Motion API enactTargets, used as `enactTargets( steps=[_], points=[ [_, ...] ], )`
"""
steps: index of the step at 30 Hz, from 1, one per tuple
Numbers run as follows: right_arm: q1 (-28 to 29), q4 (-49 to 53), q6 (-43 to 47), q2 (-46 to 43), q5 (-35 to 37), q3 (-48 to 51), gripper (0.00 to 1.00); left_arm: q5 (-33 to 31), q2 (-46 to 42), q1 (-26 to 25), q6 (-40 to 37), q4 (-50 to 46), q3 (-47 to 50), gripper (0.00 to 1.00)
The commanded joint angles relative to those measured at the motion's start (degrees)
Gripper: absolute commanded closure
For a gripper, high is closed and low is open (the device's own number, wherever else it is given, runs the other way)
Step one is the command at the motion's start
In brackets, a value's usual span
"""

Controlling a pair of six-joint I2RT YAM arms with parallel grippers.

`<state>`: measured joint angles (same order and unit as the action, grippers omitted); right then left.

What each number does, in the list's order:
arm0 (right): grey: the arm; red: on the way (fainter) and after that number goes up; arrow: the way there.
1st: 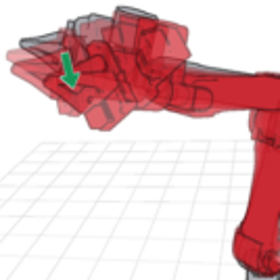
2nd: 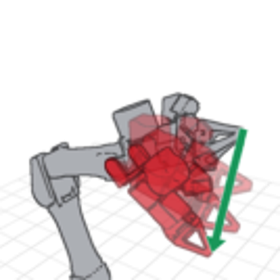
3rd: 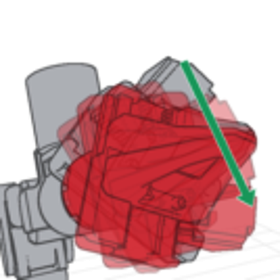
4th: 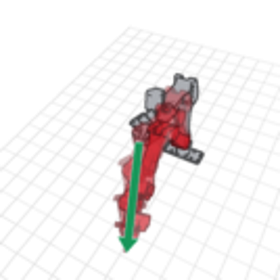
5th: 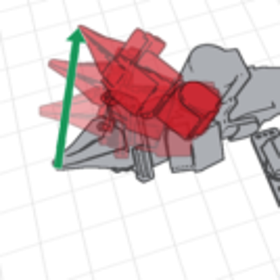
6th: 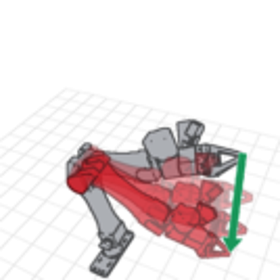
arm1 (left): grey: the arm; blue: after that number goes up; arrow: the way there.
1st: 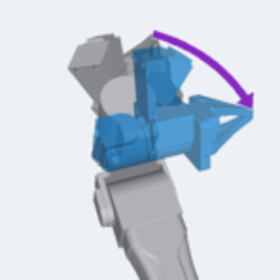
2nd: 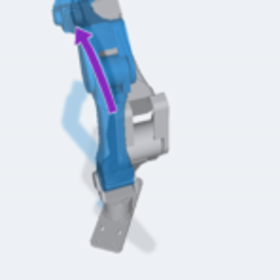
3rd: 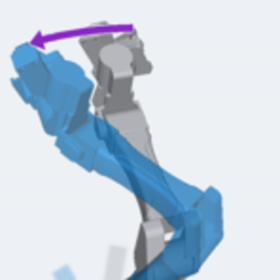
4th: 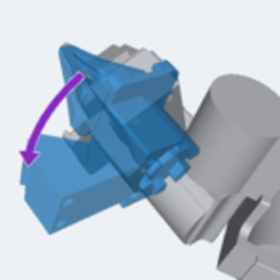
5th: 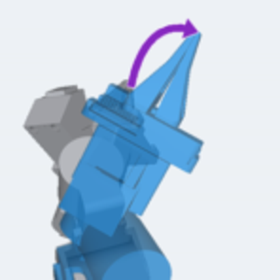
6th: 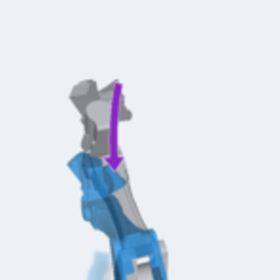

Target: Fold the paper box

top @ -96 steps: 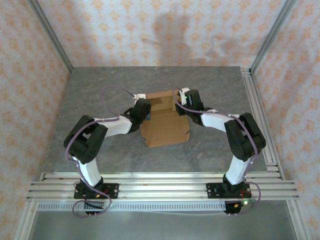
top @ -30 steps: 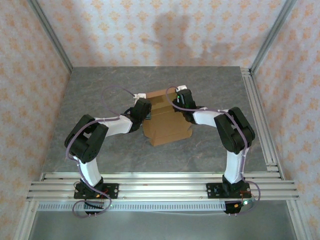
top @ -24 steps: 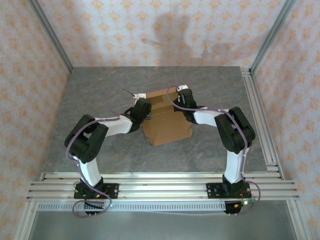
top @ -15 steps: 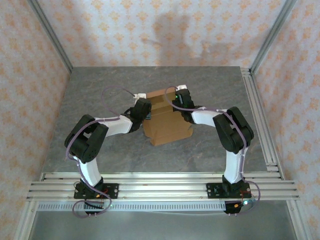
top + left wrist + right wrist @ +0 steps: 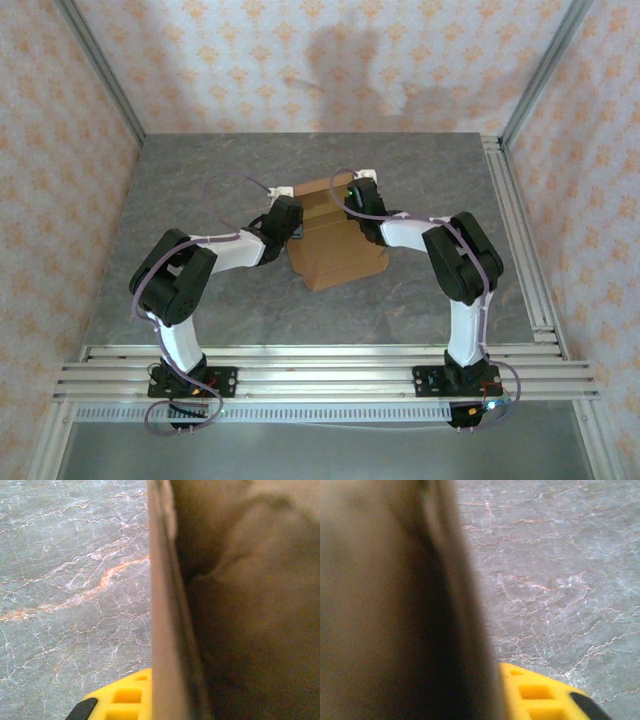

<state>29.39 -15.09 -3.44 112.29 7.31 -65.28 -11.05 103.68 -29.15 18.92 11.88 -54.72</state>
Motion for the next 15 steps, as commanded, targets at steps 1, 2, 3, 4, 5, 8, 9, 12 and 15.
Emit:
enactTargets(
  steps=[1,2,3,4,5,8,9,12,15],
  points=[
    [-1.5,-5.4,-1.8,-4.3,-6.3,3.2,0.56,3.0,3.5,-0.5,-1.2,-9.5,1.7,1.00],
    [-2.1,-6.7,-2.4,-5.1,-8.2,4.2,0.51,3.1,3.5,-0.5,-1.1,-9.5,1.7,1.00],
    [-3.0,-8.5,-3.3,-6.0,-10.4,5.8,0.46,3.1,3.5,-0.5,-1.0,-9.5,1.8,1.00],
    [-3.9,-10.0,-4.0,-7.0,-12.8,7.1,0.42,3.0,3.4,-0.5,-1.0,-9.6,1.8,1.00],
    [-5.1,-11.7,-4.8,-7.9,-15.6,8.6,0.39,2.9,3.4,-0.5,-1.1,-9.7,1.9,1.00],
    [-8.9,-17.2,-6.3,-10.4,-25.3,13.2,0.36,2.6,3.3,-0.5,-1.0,-9.7,2.1,1.00],
    [-10.3,-19.0,-6.4,-11.0,-29.4,14.7,0.36,2.7,3.3,-0.5,-1.0,-9.7,2.0,1.00],
    [-14.1,-25.1,-8.2,-11.9,-40.2,18.5,0.36,2.8,3.5,-0.5,-0.9,-9.7,2.0,1.00],
    [-16.8,-31.4,-11.5,-11.9,-47.8,21.5,0.36,2.8,3.4,-0.6,-0.9,-9.8,2.0,1.00]
  ],
)
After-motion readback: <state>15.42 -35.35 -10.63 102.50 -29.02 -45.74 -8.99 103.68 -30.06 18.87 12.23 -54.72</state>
